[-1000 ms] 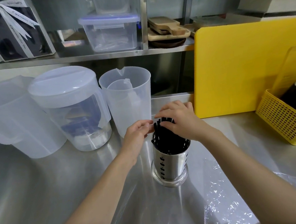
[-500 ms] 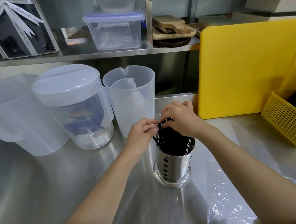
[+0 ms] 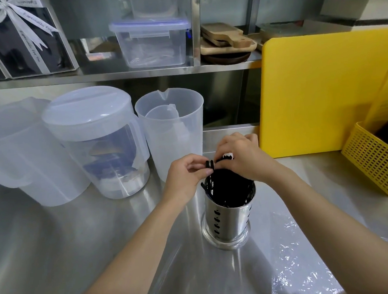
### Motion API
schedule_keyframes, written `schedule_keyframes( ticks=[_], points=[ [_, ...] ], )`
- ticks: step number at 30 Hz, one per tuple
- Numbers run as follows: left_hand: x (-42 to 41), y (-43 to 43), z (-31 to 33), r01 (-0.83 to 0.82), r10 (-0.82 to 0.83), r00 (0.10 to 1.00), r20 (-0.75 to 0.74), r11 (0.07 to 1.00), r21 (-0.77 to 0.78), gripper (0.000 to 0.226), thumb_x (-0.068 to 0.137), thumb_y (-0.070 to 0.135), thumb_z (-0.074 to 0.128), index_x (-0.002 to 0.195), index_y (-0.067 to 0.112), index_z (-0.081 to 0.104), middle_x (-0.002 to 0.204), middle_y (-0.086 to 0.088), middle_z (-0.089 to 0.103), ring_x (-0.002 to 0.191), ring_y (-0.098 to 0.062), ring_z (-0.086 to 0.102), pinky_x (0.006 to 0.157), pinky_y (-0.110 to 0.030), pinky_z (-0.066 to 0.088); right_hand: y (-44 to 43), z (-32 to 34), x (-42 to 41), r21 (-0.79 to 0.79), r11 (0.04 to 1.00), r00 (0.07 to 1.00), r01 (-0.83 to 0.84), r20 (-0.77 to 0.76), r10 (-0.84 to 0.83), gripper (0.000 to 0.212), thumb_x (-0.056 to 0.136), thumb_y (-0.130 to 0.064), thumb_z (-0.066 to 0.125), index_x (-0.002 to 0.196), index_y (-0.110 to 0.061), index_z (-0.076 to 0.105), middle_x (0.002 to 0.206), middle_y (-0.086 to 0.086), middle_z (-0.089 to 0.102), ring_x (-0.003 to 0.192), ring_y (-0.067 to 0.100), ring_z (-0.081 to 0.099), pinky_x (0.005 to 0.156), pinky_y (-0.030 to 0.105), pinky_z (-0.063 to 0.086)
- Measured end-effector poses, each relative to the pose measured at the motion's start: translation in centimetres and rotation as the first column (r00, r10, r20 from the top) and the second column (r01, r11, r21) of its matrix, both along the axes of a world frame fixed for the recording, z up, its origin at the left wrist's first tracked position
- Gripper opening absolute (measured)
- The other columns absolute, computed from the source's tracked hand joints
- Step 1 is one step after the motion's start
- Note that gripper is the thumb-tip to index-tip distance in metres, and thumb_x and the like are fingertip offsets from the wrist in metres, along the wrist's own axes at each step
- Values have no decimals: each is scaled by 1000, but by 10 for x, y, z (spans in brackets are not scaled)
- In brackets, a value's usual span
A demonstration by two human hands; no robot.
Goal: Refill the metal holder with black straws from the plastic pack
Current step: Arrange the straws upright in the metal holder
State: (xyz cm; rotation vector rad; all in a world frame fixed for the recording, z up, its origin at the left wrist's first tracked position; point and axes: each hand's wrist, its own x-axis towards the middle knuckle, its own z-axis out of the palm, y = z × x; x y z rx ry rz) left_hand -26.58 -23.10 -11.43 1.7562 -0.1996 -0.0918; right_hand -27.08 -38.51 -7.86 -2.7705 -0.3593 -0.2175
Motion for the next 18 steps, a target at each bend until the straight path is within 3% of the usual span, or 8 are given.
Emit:
schedule_keyframes(
  ticks=[2,4,6,10,14,18],
  points=[
    [2,2,8,-35,36,999,28,999,-32,25,74,1,72,73,25,65,73,1,67,74,-11,64,79,-22,48,-4,13,-5,106,994,1000,-5,-15,6,14,86,-29,61,91,-17,68,96,-6,54,99,12,44,88,29,24],
    [6,6,21,-77,81,995,56,995,-67,20,76,5,70,74,24,65,78,-4,68,79,-17,65,85,-27,50,-11,28,-11,279,960,999,2,-35,8,12,85,-26,63,83,-14,64,80,-3,56,76,11,50,74,26,39],
    [8,10,38,-107,117,991,72,986,-126,17,80,6,67,78,23,65,85,-8,69,85,-22,67,89,-34,53,-20,41,-15,451,892,1000,26,-21,-18,12,85,-23,63,79,-13,62,69,0,57,63,9,50,60,21,41],
    [7,16,71,-220,268,952,147,934,-280,11,89,13,58,84,23,57,85,-6,68,83,-19,68,78,-36,58,-39,59,-25,663,749,979,-8,158,-130,13,86,-15,62,75,-12,58,55,3,57,43,3,47,47,13,36],
    [8,22,90,-397,478,877,51,779,-485,8,95,15,45,90,19,50,75,-3,64,69,-12,67,66,-32,60,-48,67,-38,871,475,908,-127,295,-298,19,87,-5,58,71,-13,53,46,-1,60,36,11,49,37,20,38],
    [5,22,86,-446,434,883,-177,664,-600,21,96,13,43,78,11,53,70,-6,58,70,-13,64,78,-44,58,-48,66,-46,980,143,905,-137,182,-384,15,87,1,56,75,-7,51,48,1,64,40,14,58,39,21,46]
  ],
)
